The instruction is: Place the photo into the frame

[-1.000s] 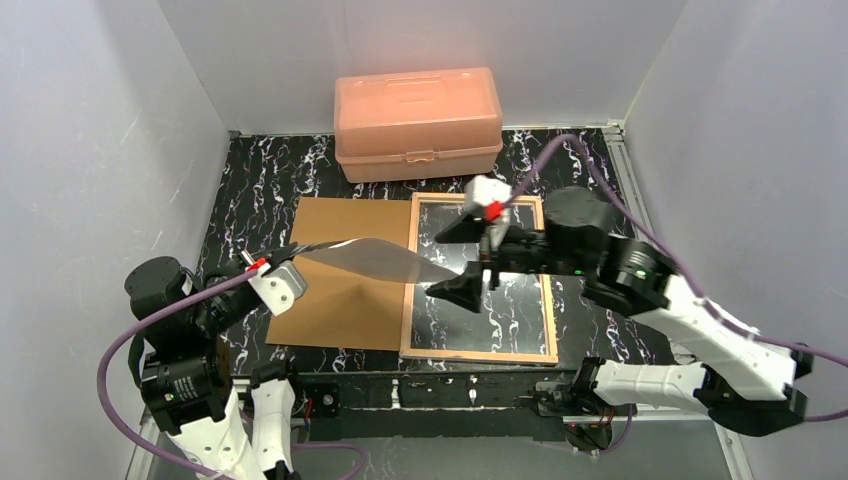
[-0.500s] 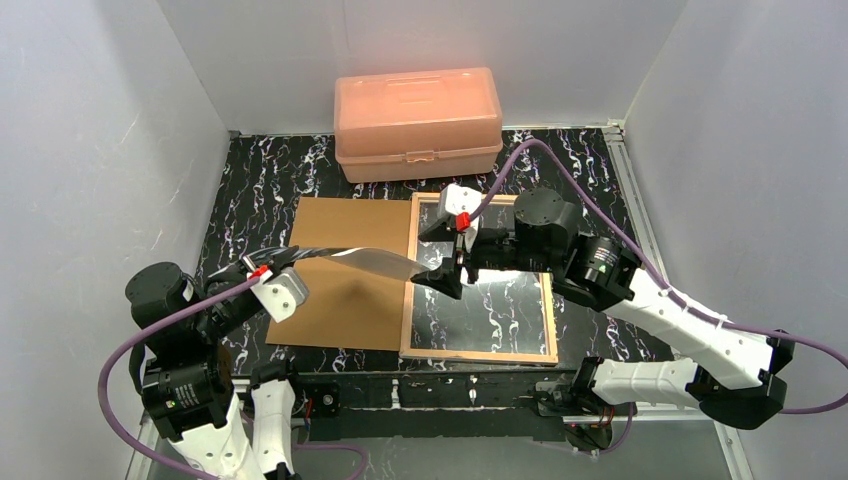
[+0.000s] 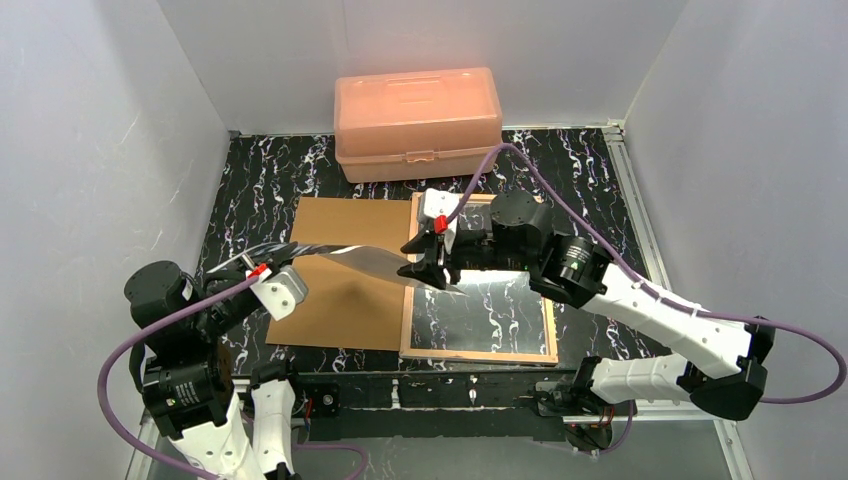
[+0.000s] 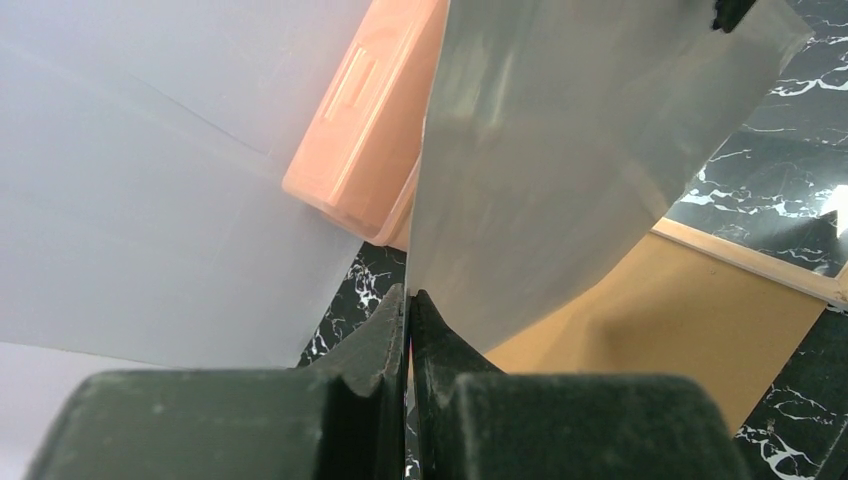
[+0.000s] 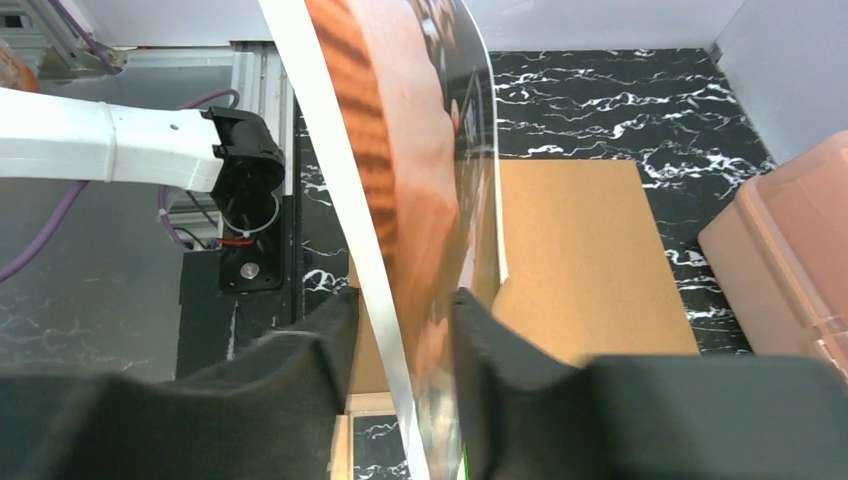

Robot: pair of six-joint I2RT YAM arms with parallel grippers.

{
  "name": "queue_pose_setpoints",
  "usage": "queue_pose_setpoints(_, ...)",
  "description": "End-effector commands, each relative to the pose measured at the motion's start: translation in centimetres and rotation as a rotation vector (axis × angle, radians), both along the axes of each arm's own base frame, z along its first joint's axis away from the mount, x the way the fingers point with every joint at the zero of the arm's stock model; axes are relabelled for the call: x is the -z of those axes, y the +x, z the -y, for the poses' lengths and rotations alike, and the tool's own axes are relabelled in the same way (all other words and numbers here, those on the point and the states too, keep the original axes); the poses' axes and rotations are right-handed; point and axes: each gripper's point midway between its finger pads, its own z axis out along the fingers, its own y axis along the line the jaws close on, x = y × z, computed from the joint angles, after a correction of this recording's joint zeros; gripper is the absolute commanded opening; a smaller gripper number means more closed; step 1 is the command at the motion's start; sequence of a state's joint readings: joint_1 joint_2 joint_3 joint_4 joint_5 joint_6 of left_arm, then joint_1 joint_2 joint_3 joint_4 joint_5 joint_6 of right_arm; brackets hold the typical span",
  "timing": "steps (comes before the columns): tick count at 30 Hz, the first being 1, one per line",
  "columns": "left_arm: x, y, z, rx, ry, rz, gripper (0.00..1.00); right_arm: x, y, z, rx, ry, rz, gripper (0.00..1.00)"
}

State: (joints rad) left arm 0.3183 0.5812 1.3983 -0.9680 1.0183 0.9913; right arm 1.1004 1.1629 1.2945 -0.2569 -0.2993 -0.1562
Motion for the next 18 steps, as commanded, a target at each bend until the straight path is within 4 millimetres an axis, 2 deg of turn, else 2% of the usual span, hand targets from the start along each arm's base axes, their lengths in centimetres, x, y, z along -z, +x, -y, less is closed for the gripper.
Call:
queue_pose_setpoints(1, -0.3, 0.6, 0.2, 0.022, -0.023, 0.001, 0.00, -1.5, -0.5, -1.1, -0.034, 0.056, 0.008, 0.40)
queue_pose_setpoints(5, -0.6, 1.6, -0.3, 0.001, -0.040, 0.002, 0.00, -1.2, -0.4, -1.5, -0.025, 0.053, -0.014, 0.19)
queue_pose_setpoints(6, -0.6, 2.3, -0.7, -0.024, -0.054, 0.001, 0.10, -1.1, -0.2, -1.6, -0.007, 0.049, -0.033, 0.14)
queue_pose_setpoints(7, -0.8, 3.2, -1.6, -0.069, -0.056, 0.016, 0.25, -1.2, 0.1, -1.7, 0.015, 0.049, -0.056, 0.06)
queue_pose_setpoints(8, -0.9, 4.0, -2.3, -0.105, -0.060, 0.025, 0.31, -1.3, 0.6, -1.8, 0.048, 0.046, -0.085, 0.01)
queue_pose_setpoints(9, -1.3, 4.8, -3.0, -0.142, -0.065, 0.040, 0.35, -1.5, 0.9, -2.0, 0.073, 0.045, -0.113, 0.01)
queue_pose_setpoints(10, -1.5, 5.5, -3.7, -0.184, -0.085, 0.035, 0.44, -1.5, 1.1, -2.1, 0.097, 0.040, -0.150, 0.01)
queue_pose_setpoints(12, -1.7, 6.6, -4.8, -0.248, -0.133, 0.003, 0.89, -1.9, 1.8, -2.3, 0.149, 0.036, -0.205, 0.01)
queue_pose_setpoints(13, -1.7, 6.9, -5.1, -0.266, -0.147, -0.013, 0.97, -2.0, 1.9, -2.3, 0.169, 0.030, -0.230, 0.01)
queue_pose_setpoints(18, -1.7, 7.9, -5.9, -0.327, -0.222, -0.050, 0.98, -2.3, 4.0, -1.3, 0.312, 0.034, -0.355, 0.01)
